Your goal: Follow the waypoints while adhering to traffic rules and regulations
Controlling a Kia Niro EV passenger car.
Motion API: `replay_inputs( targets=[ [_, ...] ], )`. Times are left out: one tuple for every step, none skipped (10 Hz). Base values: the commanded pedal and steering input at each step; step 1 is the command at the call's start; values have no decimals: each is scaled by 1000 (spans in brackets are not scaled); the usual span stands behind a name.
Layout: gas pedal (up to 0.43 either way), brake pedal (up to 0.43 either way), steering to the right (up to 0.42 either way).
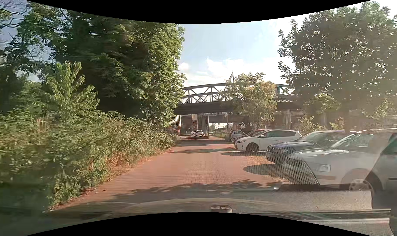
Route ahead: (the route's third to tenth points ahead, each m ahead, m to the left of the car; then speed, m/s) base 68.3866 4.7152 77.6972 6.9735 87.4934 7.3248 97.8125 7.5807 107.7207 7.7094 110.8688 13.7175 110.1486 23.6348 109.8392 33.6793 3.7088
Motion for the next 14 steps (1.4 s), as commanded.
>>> replay_inputs(
  targets=[
    [20, 0, 0],
    [20, 0, 0],
    [20, 0, -1],
    [20, 0, 0],
    [20, 0, 1],
    [20, 0, 0],
    [20, 0, -2],
    [20, 0, -3],
    [20, 0, -3],
    [20, 0, -3],
    [20, 0, -3],
    [20, 0, -2],
    [20, 0, -3],
    [20, 0, -3]
  ],
)
